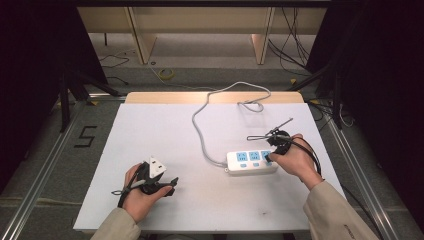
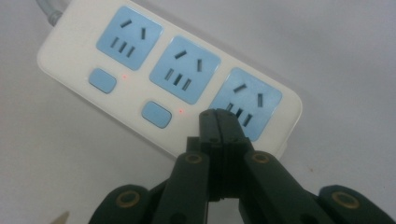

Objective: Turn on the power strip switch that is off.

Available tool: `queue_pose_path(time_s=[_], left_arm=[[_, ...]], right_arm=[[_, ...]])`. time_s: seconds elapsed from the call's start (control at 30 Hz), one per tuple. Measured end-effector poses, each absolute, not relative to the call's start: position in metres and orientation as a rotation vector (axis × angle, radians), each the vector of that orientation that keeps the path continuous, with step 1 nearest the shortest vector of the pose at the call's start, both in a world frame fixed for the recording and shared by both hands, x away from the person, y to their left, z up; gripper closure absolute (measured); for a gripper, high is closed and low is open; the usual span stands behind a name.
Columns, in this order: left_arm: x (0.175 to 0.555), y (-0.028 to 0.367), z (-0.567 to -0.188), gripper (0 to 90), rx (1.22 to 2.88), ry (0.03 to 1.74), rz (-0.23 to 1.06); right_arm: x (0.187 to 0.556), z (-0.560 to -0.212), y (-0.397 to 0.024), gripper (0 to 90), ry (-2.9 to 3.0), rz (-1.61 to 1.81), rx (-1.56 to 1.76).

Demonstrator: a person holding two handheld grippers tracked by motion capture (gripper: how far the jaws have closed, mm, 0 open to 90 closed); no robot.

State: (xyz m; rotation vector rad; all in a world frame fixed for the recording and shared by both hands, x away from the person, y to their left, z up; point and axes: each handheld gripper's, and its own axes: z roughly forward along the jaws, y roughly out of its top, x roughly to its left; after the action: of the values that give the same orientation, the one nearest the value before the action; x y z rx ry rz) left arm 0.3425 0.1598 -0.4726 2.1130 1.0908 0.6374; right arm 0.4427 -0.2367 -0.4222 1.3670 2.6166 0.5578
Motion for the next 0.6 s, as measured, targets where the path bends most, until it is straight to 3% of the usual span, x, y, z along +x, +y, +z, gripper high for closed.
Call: queue_pose_path(time_s=[0.6], left_arm=[[0.342, 0.160, -0.473, 24.6, 2.115, 1.089, 0.638]], right_arm=[[0.427, -0.422, -0.249, 87.2, 2.571, 0.699, 1.312]])
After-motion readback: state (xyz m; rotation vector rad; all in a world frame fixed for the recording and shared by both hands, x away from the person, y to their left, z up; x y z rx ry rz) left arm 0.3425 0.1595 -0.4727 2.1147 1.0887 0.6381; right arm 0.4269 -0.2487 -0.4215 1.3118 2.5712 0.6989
